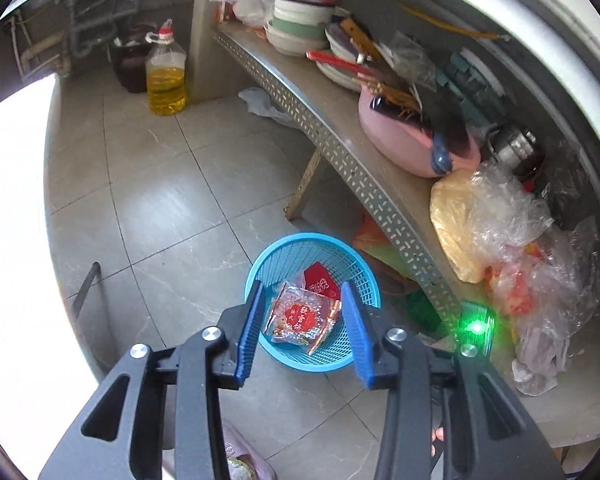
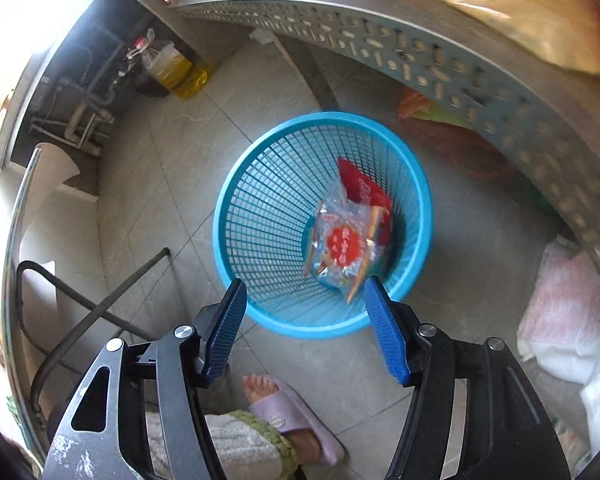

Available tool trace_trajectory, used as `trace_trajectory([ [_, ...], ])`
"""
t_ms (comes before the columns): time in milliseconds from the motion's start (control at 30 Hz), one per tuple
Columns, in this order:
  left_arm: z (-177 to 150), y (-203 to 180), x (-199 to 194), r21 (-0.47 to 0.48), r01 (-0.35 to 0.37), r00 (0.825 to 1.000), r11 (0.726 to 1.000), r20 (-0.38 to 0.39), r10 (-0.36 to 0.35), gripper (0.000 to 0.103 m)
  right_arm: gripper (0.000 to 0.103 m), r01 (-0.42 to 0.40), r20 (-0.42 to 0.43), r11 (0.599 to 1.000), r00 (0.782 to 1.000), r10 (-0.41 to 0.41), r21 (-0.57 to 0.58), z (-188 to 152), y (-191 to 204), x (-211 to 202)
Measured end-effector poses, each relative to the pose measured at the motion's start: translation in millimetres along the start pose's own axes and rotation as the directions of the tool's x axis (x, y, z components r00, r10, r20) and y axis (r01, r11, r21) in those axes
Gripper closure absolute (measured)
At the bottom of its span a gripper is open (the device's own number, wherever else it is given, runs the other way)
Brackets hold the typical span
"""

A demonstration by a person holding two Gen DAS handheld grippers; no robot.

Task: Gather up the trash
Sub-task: 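Move both open grippers back toward the table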

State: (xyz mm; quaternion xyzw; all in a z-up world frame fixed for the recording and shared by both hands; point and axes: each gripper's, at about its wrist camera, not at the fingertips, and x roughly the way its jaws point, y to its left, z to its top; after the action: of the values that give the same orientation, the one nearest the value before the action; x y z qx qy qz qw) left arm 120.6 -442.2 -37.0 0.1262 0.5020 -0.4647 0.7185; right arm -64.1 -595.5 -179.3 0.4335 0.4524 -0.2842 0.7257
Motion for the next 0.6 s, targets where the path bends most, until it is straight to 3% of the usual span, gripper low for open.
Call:
trace_trajectory([
  [167,-10,1,-41,0.006,0.018,0.998,1.000,0.053,-0.018,0.053,0.041,-0.021,0.028,1.000,0.999,0.021,-0.009,-14,2,-25],
  [300,-25,1,-79,0.027,0.035,0.992,0.999,0.118,-0.038,0.040,0.037,-0.031,0.065,0.997,0.997,0.036,-0.069,-18,24,-49],
  [467,-46,13,-122,0.037,0.032,0.980,0.999,0.196,-0.038,0.030,0.021,-0.015,0.148,0.981,0.988,0.044,-0.196,-20,69,-85],
  [600,-66,27,-155,0.012,0.005,0.965,1.000,0.261,-0.008,0.014,0.009,0.046,0.235,0.953,0.972,0.027,-0.301,-30,106,-116],
])
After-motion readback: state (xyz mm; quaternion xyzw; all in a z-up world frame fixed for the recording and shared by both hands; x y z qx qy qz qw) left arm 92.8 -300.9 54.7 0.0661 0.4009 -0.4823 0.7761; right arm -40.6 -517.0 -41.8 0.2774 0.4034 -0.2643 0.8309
